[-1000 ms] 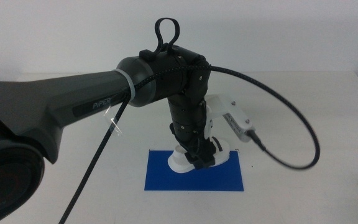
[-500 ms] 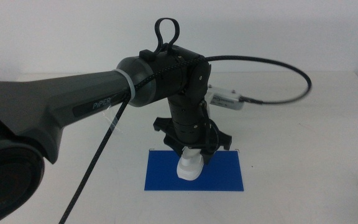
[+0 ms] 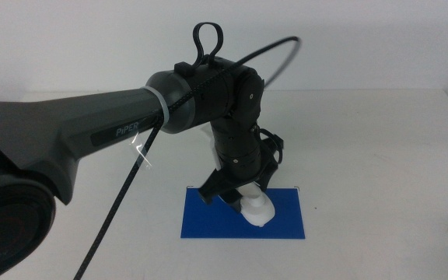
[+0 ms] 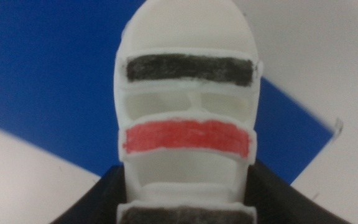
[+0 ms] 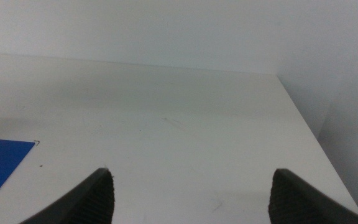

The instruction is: Use one arm to grab the shoe from the table and place it on the mat.

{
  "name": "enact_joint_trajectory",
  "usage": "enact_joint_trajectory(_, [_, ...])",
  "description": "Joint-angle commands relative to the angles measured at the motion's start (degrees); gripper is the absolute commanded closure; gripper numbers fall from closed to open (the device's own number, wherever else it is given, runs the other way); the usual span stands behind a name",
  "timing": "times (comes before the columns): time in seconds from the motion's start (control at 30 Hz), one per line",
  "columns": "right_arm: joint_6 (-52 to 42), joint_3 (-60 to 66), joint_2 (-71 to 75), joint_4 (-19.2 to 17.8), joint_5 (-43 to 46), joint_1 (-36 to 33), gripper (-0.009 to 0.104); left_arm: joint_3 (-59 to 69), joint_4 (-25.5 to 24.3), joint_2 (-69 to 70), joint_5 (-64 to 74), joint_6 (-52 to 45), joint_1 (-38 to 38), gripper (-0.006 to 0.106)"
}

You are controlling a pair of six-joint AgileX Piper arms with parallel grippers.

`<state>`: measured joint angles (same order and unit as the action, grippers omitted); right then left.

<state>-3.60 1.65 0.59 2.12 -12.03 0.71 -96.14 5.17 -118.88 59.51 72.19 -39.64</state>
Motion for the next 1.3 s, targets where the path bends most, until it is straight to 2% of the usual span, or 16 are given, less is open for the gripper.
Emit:
enact_joint_trajectory(0.0, [-0.47, 0.28, 1.49, -0.51, 4.37, 0.14, 0.031, -1.87, 0.63, 3.55, -0.68, 10.82, -0.26, 0.102])
enact_joint_trajectory(0.13, [-0.47, 0.28, 1.49, -0.51, 4.37, 0.14, 0.031, -1.87, 0.46, 3.55, -0.68, 18.66, -0.26, 0.102])
enact_joint_trajectory(0.33, [-0.47, 0.28, 1.49, -0.51, 4.37, 0.14, 0.031, -1.87, -0.78, 3.55, -0.68, 24.69, -0.26, 0.102])
enact_joint_trajectory(0.6, [-0.47, 0.28, 1.49, -0.51, 4.37, 0.14, 0.031, -1.87, -0.83, 3.55, -0.68, 49.25, -0.15, 0.102])
enact_joint_trajectory(0.83, [-0.47, 0.28, 1.49, -0.51, 4.37, 0.14, 0.031, -1.87, -2.1, 3.55, -0.86, 49.22, -0.15, 0.102])
enact_joint_trajectory(1.03, [-0.47, 0.28, 1.49, -0.51, 4.37, 0.14, 0.031, -1.87, -5.17, 3.41, -0.88, 49.22, -0.15, 0.102])
enact_joint_trajectory(1.27, [-0.47, 0.28, 1.49, -0.51, 4.37, 0.14, 0.031, -1.87, -5.17, 0.88, -0.81, 49.22, -0.15, 0.102])
